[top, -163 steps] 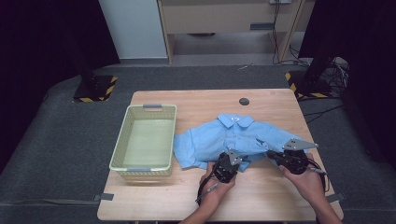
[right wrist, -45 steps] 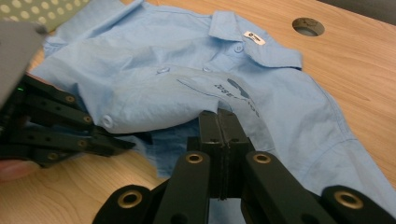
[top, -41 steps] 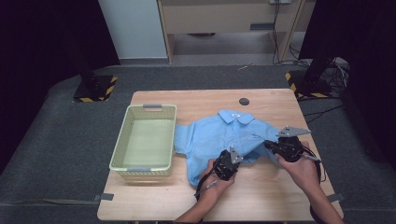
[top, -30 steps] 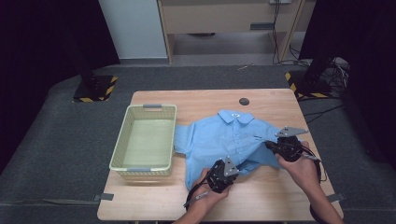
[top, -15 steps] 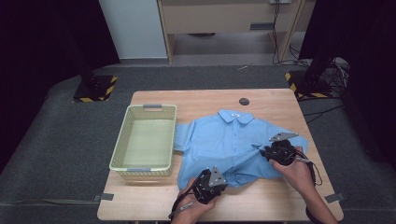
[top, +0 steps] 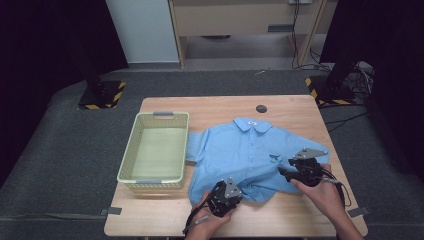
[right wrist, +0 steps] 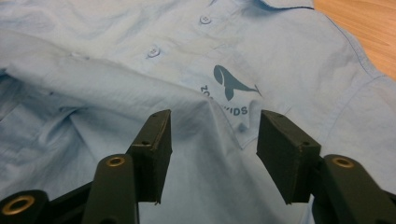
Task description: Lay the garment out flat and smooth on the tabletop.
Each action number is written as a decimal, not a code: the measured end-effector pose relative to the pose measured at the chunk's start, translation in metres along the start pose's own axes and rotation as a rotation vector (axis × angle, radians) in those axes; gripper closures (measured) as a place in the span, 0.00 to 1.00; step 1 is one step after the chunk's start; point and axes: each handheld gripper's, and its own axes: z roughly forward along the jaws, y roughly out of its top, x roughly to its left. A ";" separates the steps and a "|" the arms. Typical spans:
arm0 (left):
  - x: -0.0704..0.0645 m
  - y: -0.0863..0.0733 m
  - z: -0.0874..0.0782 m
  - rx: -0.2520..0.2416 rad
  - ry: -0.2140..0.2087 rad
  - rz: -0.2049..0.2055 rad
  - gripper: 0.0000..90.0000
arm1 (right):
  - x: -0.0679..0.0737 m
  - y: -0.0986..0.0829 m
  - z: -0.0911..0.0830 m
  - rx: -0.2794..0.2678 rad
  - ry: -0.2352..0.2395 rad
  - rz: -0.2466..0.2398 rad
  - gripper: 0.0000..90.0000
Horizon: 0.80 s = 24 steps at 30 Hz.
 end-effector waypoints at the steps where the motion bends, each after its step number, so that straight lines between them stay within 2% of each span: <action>1: 0.000 0.000 0.000 0.000 0.000 0.000 0.98 | 0.000 -0.002 -0.002 -0.002 -0.004 -0.002 0.47; 4: 0.000 -0.001 0.001 0.004 0.004 0.002 0.98 | 0.002 -0.008 -0.006 -0.005 -0.007 0.000 0.46; 5: -0.001 -0.001 0.002 0.003 0.005 0.001 0.98 | 0.003 -0.015 -0.010 -0.007 -0.006 -0.013 0.51; 6: -0.001 -0.001 0.002 0.004 0.006 0.002 0.98 | 0.003 -0.015 -0.010 -0.007 -0.006 -0.013 0.51; 7: -0.001 -0.001 0.003 0.004 0.007 0.003 0.97 | 0.004 -0.021 -0.013 -0.004 -0.006 -0.020 0.59; 8: -0.002 -0.001 0.004 0.003 0.008 0.001 0.97 | 0.005 -0.025 -0.014 -0.004 -0.004 -0.025 0.63; 12: -0.002 -0.001 0.008 0.013 0.012 0.006 0.97 | 0.007 -0.034 -0.014 0.019 0.007 -0.028 0.68; 19: 0.000 0.000 0.013 0.008 0.030 0.005 0.97 | 0.004 -0.040 -0.001 0.055 0.001 -0.027 0.64; 20: 0.000 0.001 0.013 0.011 0.030 0.010 0.97 | 0.003 -0.040 0.004 0.068 -0.005 -0.022 0.60; 24: 0.000 0.001 0.011 0.004 0.031 0.015 0.97 | 0.002 -0.038 0.004 0.059 -0.009 -0.016 0.57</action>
